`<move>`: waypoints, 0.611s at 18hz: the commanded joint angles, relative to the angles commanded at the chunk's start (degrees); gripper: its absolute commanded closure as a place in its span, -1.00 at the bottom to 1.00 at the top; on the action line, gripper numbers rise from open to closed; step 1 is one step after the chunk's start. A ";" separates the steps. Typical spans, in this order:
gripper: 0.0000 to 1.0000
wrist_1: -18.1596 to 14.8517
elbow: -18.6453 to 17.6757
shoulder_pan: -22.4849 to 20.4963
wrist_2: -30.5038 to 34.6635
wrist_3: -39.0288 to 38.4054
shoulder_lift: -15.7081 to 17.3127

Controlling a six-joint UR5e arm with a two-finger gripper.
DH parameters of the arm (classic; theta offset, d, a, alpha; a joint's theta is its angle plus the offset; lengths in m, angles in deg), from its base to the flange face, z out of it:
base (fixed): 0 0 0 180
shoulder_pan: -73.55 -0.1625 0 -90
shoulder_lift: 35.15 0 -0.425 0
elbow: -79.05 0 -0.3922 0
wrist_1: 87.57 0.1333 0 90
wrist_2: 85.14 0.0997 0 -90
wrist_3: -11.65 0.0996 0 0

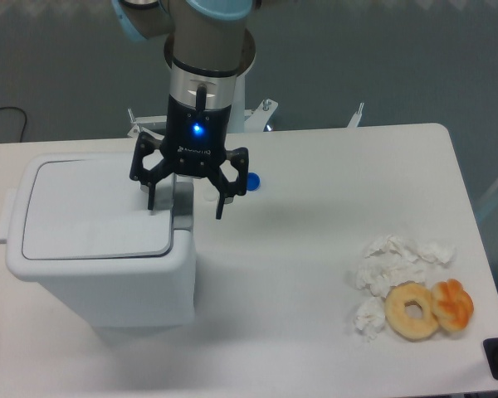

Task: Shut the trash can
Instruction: 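Hold the gripper on the closed lid edge, pressing it shut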

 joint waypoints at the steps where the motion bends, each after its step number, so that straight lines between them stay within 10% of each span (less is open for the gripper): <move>1: -1.00 0.00 0.00 0.09 0.00 0.26 0.00; 11: -1.00 0.09 -0.26 0.00 0.00 0.62 0.00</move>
